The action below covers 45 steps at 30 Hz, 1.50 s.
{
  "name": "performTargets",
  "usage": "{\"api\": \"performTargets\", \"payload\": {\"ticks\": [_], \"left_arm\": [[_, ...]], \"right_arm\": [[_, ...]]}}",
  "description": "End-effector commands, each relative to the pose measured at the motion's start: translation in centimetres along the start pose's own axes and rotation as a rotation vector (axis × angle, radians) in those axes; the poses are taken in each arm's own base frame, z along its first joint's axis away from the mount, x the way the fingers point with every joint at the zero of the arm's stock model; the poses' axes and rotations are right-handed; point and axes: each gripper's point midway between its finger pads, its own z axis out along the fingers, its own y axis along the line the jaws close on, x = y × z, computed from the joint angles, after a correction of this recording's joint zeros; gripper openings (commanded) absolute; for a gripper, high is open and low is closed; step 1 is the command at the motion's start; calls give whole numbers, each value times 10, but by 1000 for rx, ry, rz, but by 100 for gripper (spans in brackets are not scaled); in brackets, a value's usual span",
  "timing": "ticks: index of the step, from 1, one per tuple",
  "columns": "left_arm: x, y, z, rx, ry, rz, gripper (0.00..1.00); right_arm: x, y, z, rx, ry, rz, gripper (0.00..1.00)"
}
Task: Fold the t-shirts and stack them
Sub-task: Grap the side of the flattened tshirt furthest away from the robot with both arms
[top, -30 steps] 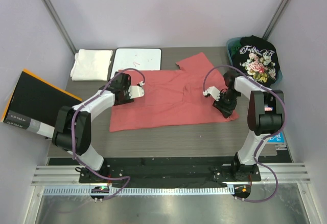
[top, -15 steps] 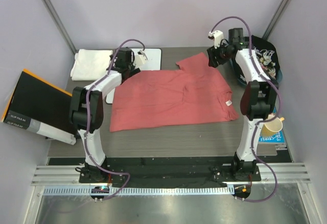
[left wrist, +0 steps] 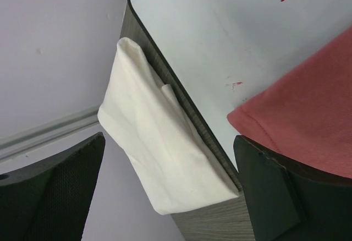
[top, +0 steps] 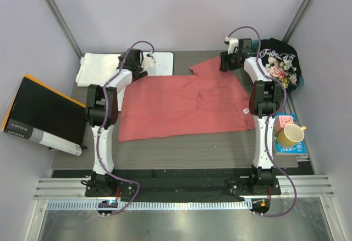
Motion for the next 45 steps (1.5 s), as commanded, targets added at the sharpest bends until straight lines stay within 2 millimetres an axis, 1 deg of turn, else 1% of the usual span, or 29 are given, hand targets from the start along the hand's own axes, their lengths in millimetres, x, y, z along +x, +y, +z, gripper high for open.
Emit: {"api": "performTargets", "payload": {"ticks": [1, 3, 4, 5, 6, 7, 10, 11, 13, 14, 15, 17, 18, 20, 21, 23, 24, 28, 31, 33, 37, 38, 39, 40, 41, 42, 43, 44, 45], "left_arm": [[-5, 15, -2, 42, -51, 4, 98], [-6, 6, -2, 113, -70, 17, 98], [-6, 2, -1, 140, -77, 24, 98], [-6, -4, -1, 175, -82, 33, 98], [-6, -12, -3, 226, -93, 47, 98], [-4, -18, 0, 248, -92, 54, 98], [-3, -27, 2, 312, -95, 74, 98], [-1, -36, 8, 336, -88, 75, 98], [-2, -37, 8, 372, -92, 69, 98], [3, -47, 13, 408, -75, 72, 98], [0, -41, 13, 405, -84, 71, 98], [2, -52, 18, 446, -83, 79, 98], [1, -50, 21, 444, -86, 85, 98], [4, -54, 24, 459, -77, 101, 98], [6, -57, 28, 466, -71, 103, 98], [8, -61, 28, 494, -68, 114, 97], [10, -66, 30, 510, -64, 123, 96], [10, -81, 23, 597, -92, 146, 95], [12, -95, 10, 685, -111, 172, 94], [12, -99, 7, 711, -124, 185, 91], [18, -111, 2, 762, -112, 207, 87], [19, -113, 2, 769, -113, 209, 83], [19, -114, 2, 773, -114, 208, 82], [19, -116, 2, 778, -112, 209, 82], [19, -117, 2, 782, -115, 211, 80], [19, -117, 2, 783, -117, 211, 79], [19, -117, 2, 784, -117, 213, 79], [19, -117, 2, 784, -116, 215, 79], [18, -117, 2, 784, -119, 217, 78]], "right_arm": [[-58, -2, -11, 20, -173, -17, 59], [-53, -2, -4, 14, -164, -15, 59], [-57, 0, -4, 14, -173, -21, 59], [-56, 1, 0, 11, -172, -24, 59], [-56, 1, 1, 11, -172, -24, 59], [-59, 2, 0, 12, -179, -30, 59], [-63, 2, 2, 17, -191, -33, 59], [-65, 1, 1, 19, -198, -33, 59], [-65, 1, 2, 23, -199, -25, 59], [-65, 0, 3, 25, -200, -24, 59], [-67, 0, 2, 29, -207, -25, 59], [-68, 0, 2, 33, -209, -25, 59], [-70, -1, 1, 37, -214, -25, 59], [-72, -2, 0, 44, -220, -21, 59], [-74, -1, 0, 41, -226, -19, 59], [-76, 0, -1, 42, -230, -17, 59], [-77, 2, -1, 39, -232, -15, 59], [-79, 4, -2, 36, -238, -4, 59], [-77, 4, 2, 35, -236, 10, 59], [-74, 3, 6, 37, -236, 20, 59], [-68, -1, 19, 54, -245, 72, 59], [-68, -3, 24, 61, -260, 98, 59], [-66, -9, 27, 83, -262, 119, 59], [-66, -10, 30, 87, -268, 135, 59], [-71, -10, 31, 91, -291, 162, 59], [-63, -16, 40, 110, -285, 187, 60], [-63, -18, 43, 118, -292, 208, 61], [-68, -21, 43, 130, -311, 233, 61], [-62, -25, 50, 155, -308, 256, 61]]}}
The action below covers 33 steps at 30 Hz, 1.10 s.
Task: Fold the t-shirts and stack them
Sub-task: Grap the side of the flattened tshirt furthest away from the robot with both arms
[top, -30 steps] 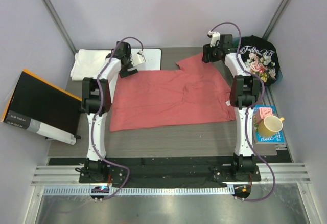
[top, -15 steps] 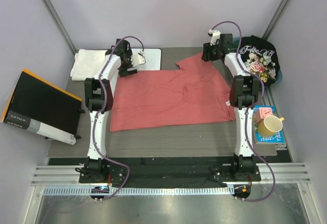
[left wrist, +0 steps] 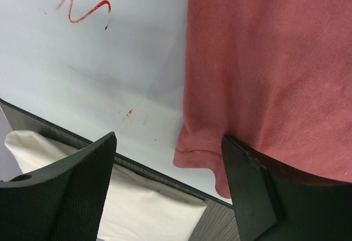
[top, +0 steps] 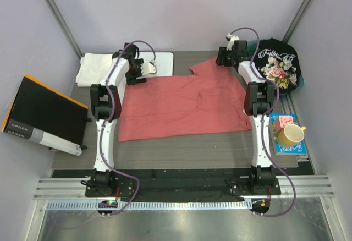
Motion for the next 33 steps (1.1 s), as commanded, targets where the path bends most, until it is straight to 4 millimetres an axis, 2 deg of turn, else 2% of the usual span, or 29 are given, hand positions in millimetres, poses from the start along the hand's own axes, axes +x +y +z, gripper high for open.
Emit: {"api": "performTargets", "payload": {"ticks": [1, 3, 8, 10, 13, 18, 22, 23, 24, 26, 27, 28, 29, 30, 33], "left_arm": [[12, -50, 24, 195, 11, -23, 78], [11, -51, 23, 200, 10, -21, 78], [10, -53, 20, 209, 6, -30, 72], [11, -57, 18, 222, 13, -30, 69], [12, -61, 16, 241, 16, -29, 66], [14, -67, 15, 266, 26, -25, 66], [14, -69, 16, 268, 24, -32, 63], [14, -68, 16, 266, 24, -33, 63], [14, -68, 17, 265, 24, -36, 62], [14, -68, 17, 260, 25, -51, 56], [15, -69, 18, 258, 28, -56, 50], [16, -71, 19, 260, 33, -69, 17], [16, -72, 20, 256, 36, -77, 7], [17, -71, 23, 244, 38, -81, 0], [20, -71, 26, 224, 49, -106, 0]], "right_arm": [[-31, -13, 13, 89, -133, 102, 62], [-25, -15, 20, 97, -136, 117, 62], [-31, -11, 25, 84, -159, 122, 61], [-32, -6, 25, 74, -157, 118, 59], [-21, 7, 26, 41, -113, 109, 57], [-13, 24, 25, 12, -75, 87, 56], [-5, 32, 24, 4, -44, 84, 45], [-4, 30, 24, 12, -41, 86, 41], [-3, 30, 24, 17, -38, 87, 33], [-3, 26, 23, 39, -37, 89, 19], [-5, 22, 21, 61, -41, 88, 2], [-6, 22, 21, 68, -43, 85, 1], [-6, 21, 20, 72, -42, 84, 1], [-6, 21, 19, 76, -41, 77, 1], [-11, 20, 13, 81, -45, 51, 1]]}}
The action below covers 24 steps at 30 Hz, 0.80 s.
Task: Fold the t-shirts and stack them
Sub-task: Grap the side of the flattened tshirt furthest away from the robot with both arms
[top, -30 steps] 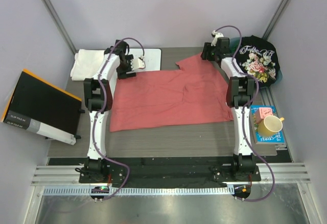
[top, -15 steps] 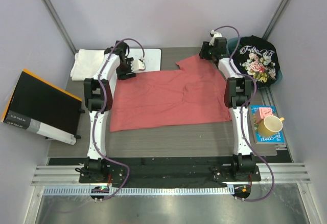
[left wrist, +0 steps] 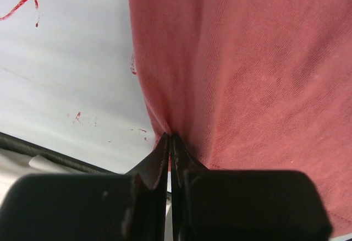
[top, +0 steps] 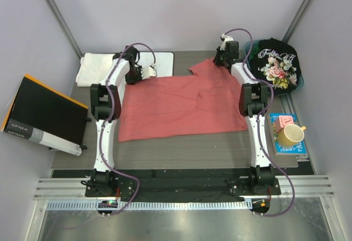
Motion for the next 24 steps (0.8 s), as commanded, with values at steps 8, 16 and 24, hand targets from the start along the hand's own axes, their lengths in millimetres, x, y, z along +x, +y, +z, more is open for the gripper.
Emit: {"api": "performTargets", "payload": {"ticks": [8, 16, 24], "left_arm": [[15, -21, 22, 19, 10, -139, 0], [-2, 34, -32, -288, -75, -198, 0], [-6, 36, -57, -360, -113, -211, 0]], "right_arm": [[-27, 4, -37, 23, 18, -110, 1], [-52, 12, -59, 1, -6, -185, 1], [-76, 24, -90, -26, -35, -242, 1]]}}
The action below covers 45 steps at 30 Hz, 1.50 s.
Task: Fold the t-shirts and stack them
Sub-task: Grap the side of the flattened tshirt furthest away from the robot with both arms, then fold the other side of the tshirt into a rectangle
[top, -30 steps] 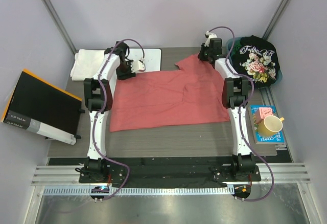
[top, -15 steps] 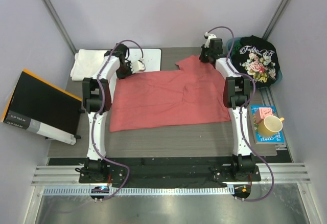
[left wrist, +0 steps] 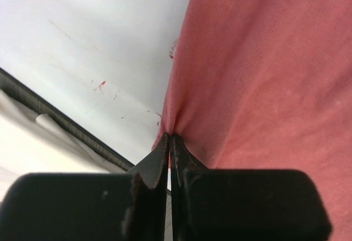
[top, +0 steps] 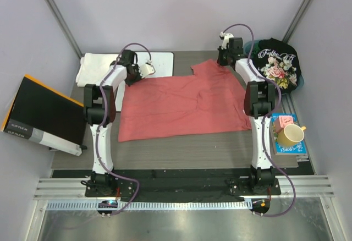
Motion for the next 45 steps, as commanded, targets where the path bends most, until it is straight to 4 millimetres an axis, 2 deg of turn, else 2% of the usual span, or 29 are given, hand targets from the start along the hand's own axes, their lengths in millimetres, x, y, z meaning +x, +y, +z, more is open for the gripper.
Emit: {"api": "performTargets", "payload": {"ticks": [1, 3, 4, 5, 7, 8, 14, 15, 17, 19, 20, 21, 22, 26, 28, 35, 39, 40, 41, 45], "left_arm": [[-17, 37, -41, -167, -79, -33, 0], [-15, 31, -45, -173, -85, -48, 0], [-18, 35, -48, -199, -98, -54, 0], [-15, 29, -45, -191, -93, -66, 0], [-18, 32, -53, -216, -108, -72, 0], [-15, 26, -52, -204, -105, -76, 0], [-12, 19, -68, -218, -113, -47, 0], [-14, 19, -74, -223, -119, -34, 0], [-11, 14, -76, -214, -117, -26, 0], [-12, 13, -82, -217, -124, -16, 0], [-13, 14, -85, -220, -130, -16, 0], [-13, 12, -86, -215, -136, -20, 0], [-16, 12, -91, -220, -148, -16, 0], [-21, 7, -100, -202, -178, -12, 0], [-21, 1, -102, -174, -175, -4, 0], [-15, -31, -109, -24, -157, 71, 0], [-8, -48, -113, 49, -141, 109, 0], [-9, -49, -114, 52, -140, 113, 0], [-7, -50, -114, 58, -137, 120, 0], [-4, -55, -120, 80, -129, 138, 0]], "right_arm": [[-69, 10, -50, -17, -133, -70, 1], [-72, 12, -55, -22, -137, -76, 1], [-72, 12, -58, -25, -135, -81, 1], [-74, 14, -59, -29, -139, -86, 1], [-74, 14, -62, -30, -136, -96, 1], [-76, 15, -65, -36, -139, -103, 1], [-79, 21, -81, -65, -119, -136, 1], [-75, 23, -82, -73, -105, -144, 1], [-76, 24, -95, -80, -97, -171, 1], [-65, 23, -101, -78, -68, -186, 1], [-74, 22, -115, -68, -87, -208, 1], [-64, 20, -116, -67, -65, -208, 1], [-63, 14, -122, -57, -63, -204, 1], [-58, 10, -150, -73, -42, -227, 1], [-57, 15, -163, -114, -37, -261, 1], [-16, 26, -195, -287, 122, -344, 1], [4, 33, -207, -362, 200, -394, 1], [7, 35, -208, -371, 212, -398, 1], [13, 23, -214, -364, 234, -392, 1], [26, 25, -227, -414, 285, -437, 1]]}}
